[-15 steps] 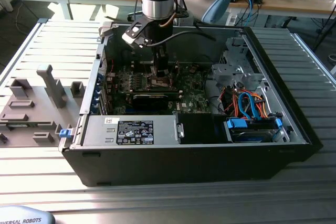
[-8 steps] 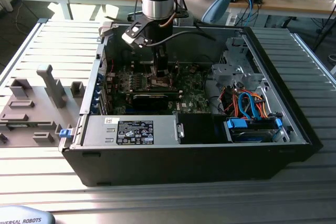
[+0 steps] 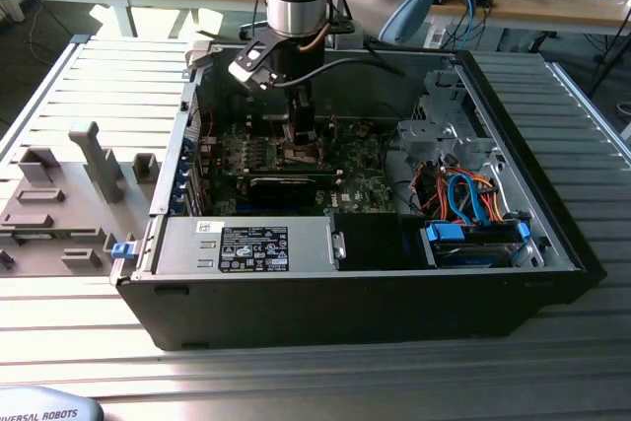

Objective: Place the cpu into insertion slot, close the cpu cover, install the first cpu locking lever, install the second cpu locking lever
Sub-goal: 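Place the cpu into insertion slot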

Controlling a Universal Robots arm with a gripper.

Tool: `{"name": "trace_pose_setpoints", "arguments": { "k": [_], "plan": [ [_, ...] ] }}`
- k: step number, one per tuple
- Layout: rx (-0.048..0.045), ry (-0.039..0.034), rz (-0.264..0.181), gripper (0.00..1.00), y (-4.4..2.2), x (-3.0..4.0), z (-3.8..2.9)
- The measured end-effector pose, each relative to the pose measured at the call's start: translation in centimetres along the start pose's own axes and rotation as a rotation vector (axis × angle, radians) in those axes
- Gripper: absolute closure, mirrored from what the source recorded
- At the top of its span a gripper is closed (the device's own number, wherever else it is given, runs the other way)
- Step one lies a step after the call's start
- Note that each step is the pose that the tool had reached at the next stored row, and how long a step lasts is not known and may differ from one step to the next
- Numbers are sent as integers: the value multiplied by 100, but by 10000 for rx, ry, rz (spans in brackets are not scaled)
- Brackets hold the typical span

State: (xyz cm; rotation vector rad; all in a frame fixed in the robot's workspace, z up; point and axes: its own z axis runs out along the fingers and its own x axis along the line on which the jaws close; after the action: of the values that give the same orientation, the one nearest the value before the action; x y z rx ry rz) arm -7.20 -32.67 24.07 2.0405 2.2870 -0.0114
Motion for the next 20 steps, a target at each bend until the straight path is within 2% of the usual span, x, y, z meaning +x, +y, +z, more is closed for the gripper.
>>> {"name": "trace_pose_setpoints", "arguments": {
  "k": [20],
  "plan": [
    [14, -11, 241, 46, 0, 0, 1]
  ]
}}
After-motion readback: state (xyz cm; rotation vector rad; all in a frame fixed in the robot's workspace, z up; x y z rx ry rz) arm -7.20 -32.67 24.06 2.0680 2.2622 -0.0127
